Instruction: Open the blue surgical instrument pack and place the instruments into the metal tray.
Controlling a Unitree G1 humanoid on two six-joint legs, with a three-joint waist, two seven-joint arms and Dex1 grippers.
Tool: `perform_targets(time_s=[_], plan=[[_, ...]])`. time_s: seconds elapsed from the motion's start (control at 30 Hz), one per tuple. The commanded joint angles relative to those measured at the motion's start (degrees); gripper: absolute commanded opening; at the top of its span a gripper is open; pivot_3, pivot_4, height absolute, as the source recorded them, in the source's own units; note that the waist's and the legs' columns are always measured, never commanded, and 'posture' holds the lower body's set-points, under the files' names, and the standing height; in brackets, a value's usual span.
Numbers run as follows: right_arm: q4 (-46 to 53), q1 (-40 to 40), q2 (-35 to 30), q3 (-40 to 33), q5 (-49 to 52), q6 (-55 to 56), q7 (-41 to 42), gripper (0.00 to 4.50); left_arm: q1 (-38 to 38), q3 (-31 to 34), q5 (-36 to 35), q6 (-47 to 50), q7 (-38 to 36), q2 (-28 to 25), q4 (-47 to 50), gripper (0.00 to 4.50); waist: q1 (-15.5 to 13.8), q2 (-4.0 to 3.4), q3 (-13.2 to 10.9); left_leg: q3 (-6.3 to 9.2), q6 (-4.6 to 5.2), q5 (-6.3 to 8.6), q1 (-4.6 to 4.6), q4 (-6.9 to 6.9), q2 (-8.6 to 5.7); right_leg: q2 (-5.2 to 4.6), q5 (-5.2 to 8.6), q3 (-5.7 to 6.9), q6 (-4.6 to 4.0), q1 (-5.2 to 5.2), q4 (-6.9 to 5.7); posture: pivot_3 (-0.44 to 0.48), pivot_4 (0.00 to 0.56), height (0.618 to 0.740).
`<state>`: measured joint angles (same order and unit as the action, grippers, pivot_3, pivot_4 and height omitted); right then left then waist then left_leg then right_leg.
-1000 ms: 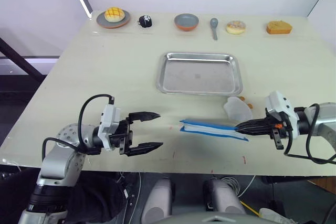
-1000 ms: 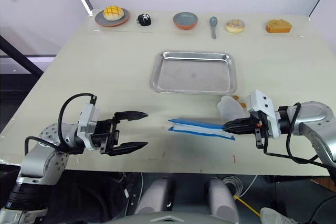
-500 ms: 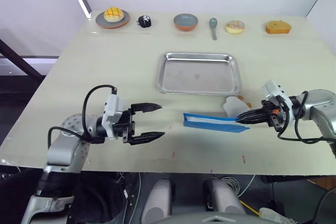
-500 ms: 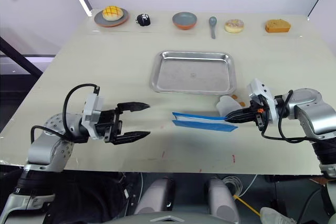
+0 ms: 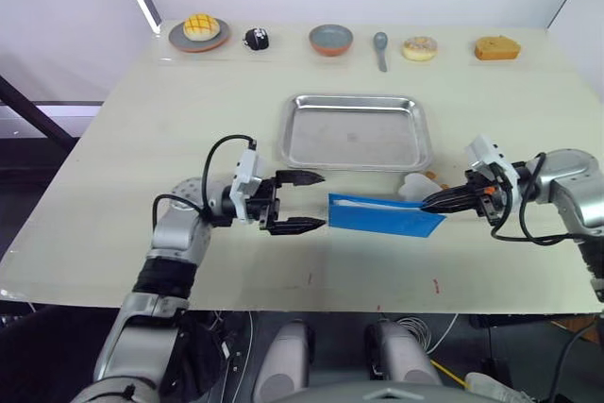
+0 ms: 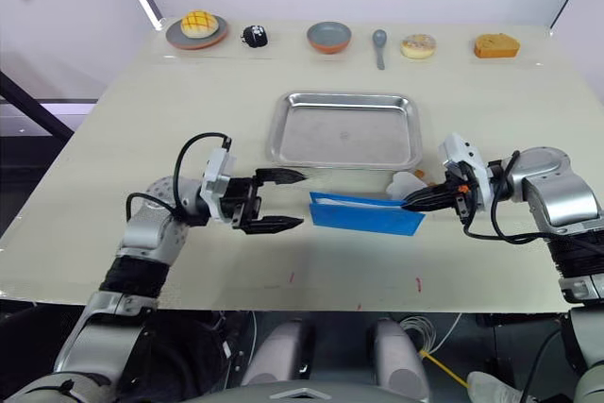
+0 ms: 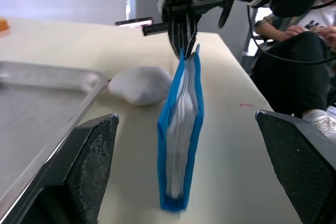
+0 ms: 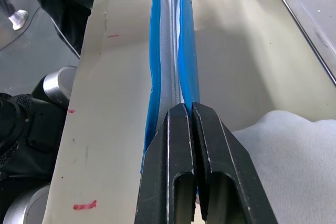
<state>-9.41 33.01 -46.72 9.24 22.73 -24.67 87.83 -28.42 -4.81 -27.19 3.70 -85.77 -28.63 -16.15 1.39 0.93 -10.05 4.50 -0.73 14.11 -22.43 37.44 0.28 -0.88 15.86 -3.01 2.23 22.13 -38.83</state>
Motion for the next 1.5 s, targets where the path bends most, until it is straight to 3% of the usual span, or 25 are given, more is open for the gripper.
perform_targets(time_s=[0.03, 0.1, 0.13, 0.37, 0.73, 0.83, 0.87, 1.5], plan=[[0.79, 0.30, 0.55, 0.40, -0.68, 0.22, 0.03, 0.01, -1.69, -0.47, 1.02, -2.10, -1.72, 0.91, -2.33, 4.23, 0.43, 0.00, 0.00, 0.02, 0.00, 0.00, 0.00, 0.00, 0.01, 0.00, 0.00, 0.00, 0.00, 0.00, -0.01, 0.000, 0.150, 0.740], [1.01, 0.29, 0.73, 0.25, -0.62, 0.14, -0.09, 0.00, -2.51, -1.01, 2.08, -3.62, -1.70, 2.11, -4.32, 3.83, 0.58, 0.00, 0.00, 0.03, 0.00, 0.00, -0.01, 0.00, 0.00, 0.00, 0.00, 0.01, 0.00, 0.00, -0.01, 0.000, 0.150, 0.740], [1.07, 0.28, 0.81, 0.19, -0.60, 0.15, -0.14, 0.00, -2.81, -1.21, 2.57, -4.34, -1.55, 2.73, -5.09, 3.38, 0.62, 0.00, 0.00, 0.04, 0.00, 0.00, -0.01, 0.00, 0.00, 0.00, 0.00, 0.01, 0.00, 0.00, -0.01, 0.000, 0.150, 0.740], [2.05, -0.09, 1.14, -0.04, -0.30, -0.31, -0.81, 0.00, -3.55, -2.17, 4.24, -6.74, -1.18, 5.96, -7.31, 3.38, 0.95, 0.00, 0.00, 0.09, 0.00, 0.00, -0.02, -0.01, -0.03, -0.02, 0.00, 0.02, 0.00, 0.00, -0.02, 0.000, 0.150, 0.740], [2.35, -0.21, 1.04, -0.28, -0.25, -0.34, -1.30, 0.00, -4.12, -1.60, 4.04, -7.16, -1.54, 6.94, -8.04, 3.38, 1.00, 0.00, 0.00, 0.09, 0.00, 0.00, -0.02, -0.01, -0.02, -0.01, 0.00, 0.02, 0.00, 0.00, -0.02, 0.000, 0.150, 0.740], [2.34, -0.24, 1.06, -0.29, -0.27, -0.31, -1.45, 0.00, -4.21, -1.58, 4.04, -7.31, -1.63, 6.96, -8.32, 2.69, 1.00, 0.00, 0.00, 0.09, 0.00, 0.00, -0.02, -0.01, -0.02, -0.01, 0.00, 0.02, 0.00, 0.00, -0.02, 0.000, 0.150, 0.740], [2.38, -0.31, 1.05, -0.30, -0.26, -0.30, -1.49, 0.00, -4.20, -1.58, 4.09, -7.47, -1.58, 7.00, -8.38, 2.28, 1.00, 0.00, 0.00, 0.09, 0.00, 0.00, -0.02, -0.01, -0.03, -0.01, 0.00, 0.02, 0.00, 0.00, -0.02, 0.000, 0.150, 0.740], [3.14, -1.09, 1.25, -0.29, -0.13, -0.34, -2.10, 0.00, -4.78, -1.50, 3.91, -7.54, -1.39, 7.36, -8.44, 2.28, 1.01, 0.00, 0.00, 0.10, 0.00, 0.00, -0.01, -0.01, -0.03, 0.00, 0.00, 0.02, 0.00, 0.00, -0.02, 0.000, 0.150, 0.740]])
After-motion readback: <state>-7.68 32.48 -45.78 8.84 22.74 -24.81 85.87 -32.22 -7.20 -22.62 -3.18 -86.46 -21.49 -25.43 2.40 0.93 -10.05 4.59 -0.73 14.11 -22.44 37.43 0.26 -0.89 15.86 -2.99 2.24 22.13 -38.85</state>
